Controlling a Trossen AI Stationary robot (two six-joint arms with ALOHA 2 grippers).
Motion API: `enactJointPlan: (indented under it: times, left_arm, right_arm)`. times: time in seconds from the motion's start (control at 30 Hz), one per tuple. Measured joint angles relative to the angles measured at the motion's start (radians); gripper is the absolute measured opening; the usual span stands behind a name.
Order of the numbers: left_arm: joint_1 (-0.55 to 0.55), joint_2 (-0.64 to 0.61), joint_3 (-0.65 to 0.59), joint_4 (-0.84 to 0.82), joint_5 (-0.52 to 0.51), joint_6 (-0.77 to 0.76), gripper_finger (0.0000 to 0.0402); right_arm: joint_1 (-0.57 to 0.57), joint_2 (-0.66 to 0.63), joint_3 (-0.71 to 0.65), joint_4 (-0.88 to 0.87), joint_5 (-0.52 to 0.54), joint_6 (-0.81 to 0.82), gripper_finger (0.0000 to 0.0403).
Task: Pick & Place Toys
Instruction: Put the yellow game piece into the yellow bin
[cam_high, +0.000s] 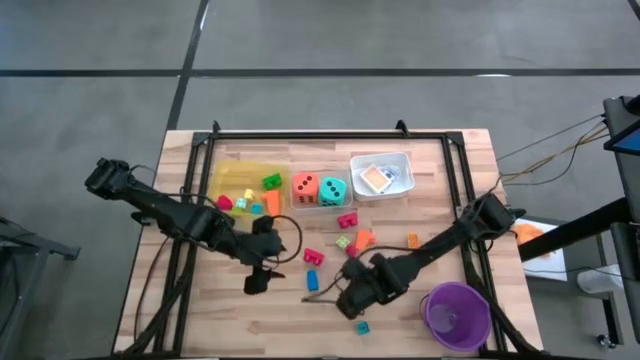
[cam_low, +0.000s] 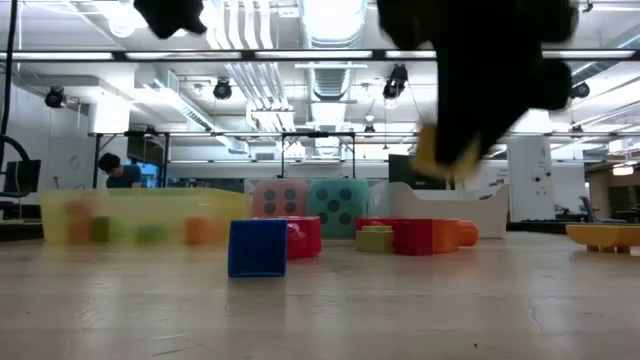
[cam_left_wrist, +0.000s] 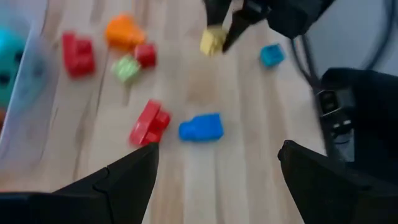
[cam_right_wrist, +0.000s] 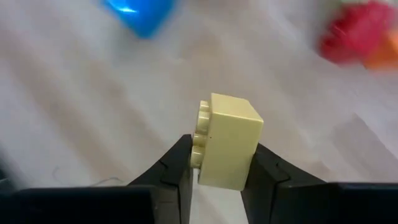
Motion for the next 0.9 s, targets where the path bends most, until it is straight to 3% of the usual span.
enactJointPlan:
  times: [0.17, 0.33, 0.4, 0.6, 0.9]
  left_arm:
    - [-0.022, 0.003, 0.000, 0.138, 0.000, 0.002, 0.0330]
    - [-0.026, 0.018, 0.000, 0.277, 0.001, -0.212, 0.0330]
    - [-0.033, 0.030, 0.000, 0.337, 0.015, -0.230, 0.0330]
    - [-0.063, 0.072, 0.000, 0.469, 0.087, -0.162, 0.0330]
    - [-0.075, 0.079, 0.000, 0.524, 0.021, 0.005, 0.0330]
  right_arm:
    - [0.055, 0.000, 0.150, 0.002, 0.076, -0.179, 0.0087]
    - [0.102, -0.001, 0.301, 0.003, 0.214, -0.394, 0.0087]
    - [0.109, -0.001, 0.352, 0.002, 0.242, -0.456, 0.0087]
    - [0.098, -0.002, 0.456, -0.002, 0.247, -0.572, 0.0087]
    - [0.049, -0.002, 0.472, 0.056, 0.172, -0.633, 0.0087]
